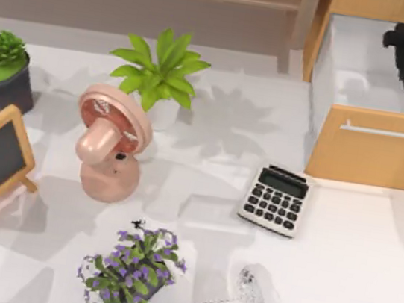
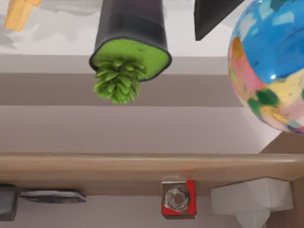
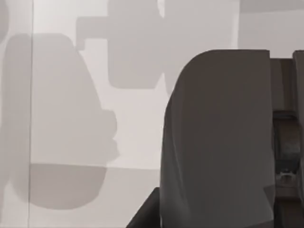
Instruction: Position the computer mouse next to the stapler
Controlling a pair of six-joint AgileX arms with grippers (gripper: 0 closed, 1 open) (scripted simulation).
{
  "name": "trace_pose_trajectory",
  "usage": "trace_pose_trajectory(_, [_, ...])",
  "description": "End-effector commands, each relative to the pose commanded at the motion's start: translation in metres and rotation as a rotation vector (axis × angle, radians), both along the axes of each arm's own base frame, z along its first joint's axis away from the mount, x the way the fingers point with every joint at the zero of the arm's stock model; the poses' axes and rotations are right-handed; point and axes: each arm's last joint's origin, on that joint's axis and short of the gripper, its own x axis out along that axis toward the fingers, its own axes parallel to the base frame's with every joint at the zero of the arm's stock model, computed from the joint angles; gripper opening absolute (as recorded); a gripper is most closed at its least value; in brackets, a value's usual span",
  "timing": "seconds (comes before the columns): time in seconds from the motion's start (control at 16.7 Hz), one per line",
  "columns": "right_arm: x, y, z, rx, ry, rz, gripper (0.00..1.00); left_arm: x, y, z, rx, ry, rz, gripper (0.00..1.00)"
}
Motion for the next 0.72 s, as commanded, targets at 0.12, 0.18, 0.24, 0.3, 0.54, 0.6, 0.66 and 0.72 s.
trace_pose_trajectory(0.12, [-0.014,-0.017,0.025,-0.015,-0.066,0.057,0.0,0.0,0.0,0.0,0.0,0.0,0.0,1.0])
trace_pose_trajectory(0.18, [-0.023,-0.028,0.035,-0.025,-0.088,0.08,0.0,0.0,0.0,0.0,0.0,0.0,0.0,1.0])
trace_pose_trajectory(0.24, [-0.032,-0.038,0.042,-0.036,-0.105,0.1,0.0,0.0,0.0,0.0,0.0,0.0,0.0,1.0])
trace_pose_trajectory(0.3, [-0.043,-0.05,0.048,-0.047,-0.115,0.116,0.0,0.0,0.0,0.0,0.0,0.0,0.0,1.0])
trace_pose_trajectory(0.54, [-0.095,-0.091,0.053,-0.086,-0.112,0.153,0.0,0.0,0.0,0.0,0.0,0.0,0.0,1.0])
trace_pose_trajectory(0.6, [-0.11,-0.099,0.051,-0.093,-0.104,0.158,0.0,0.0,0.0,0.0,0.0,0.0,0.0,1.0])
trace_pose_trajectory(0.66, [-0.125,-0.106,0.048,-0.099,-0.094,0.161,0.0,0.0,0.0,0.0,0.0,0.0,0.0,1.0])
trace_pose_trajectory(0.72, [-0.141,-0.113,0.043,-0.103,-0.082,0.161,0.0,0.0,0.0,0.0,0.0,0.0,0.0,1.0])
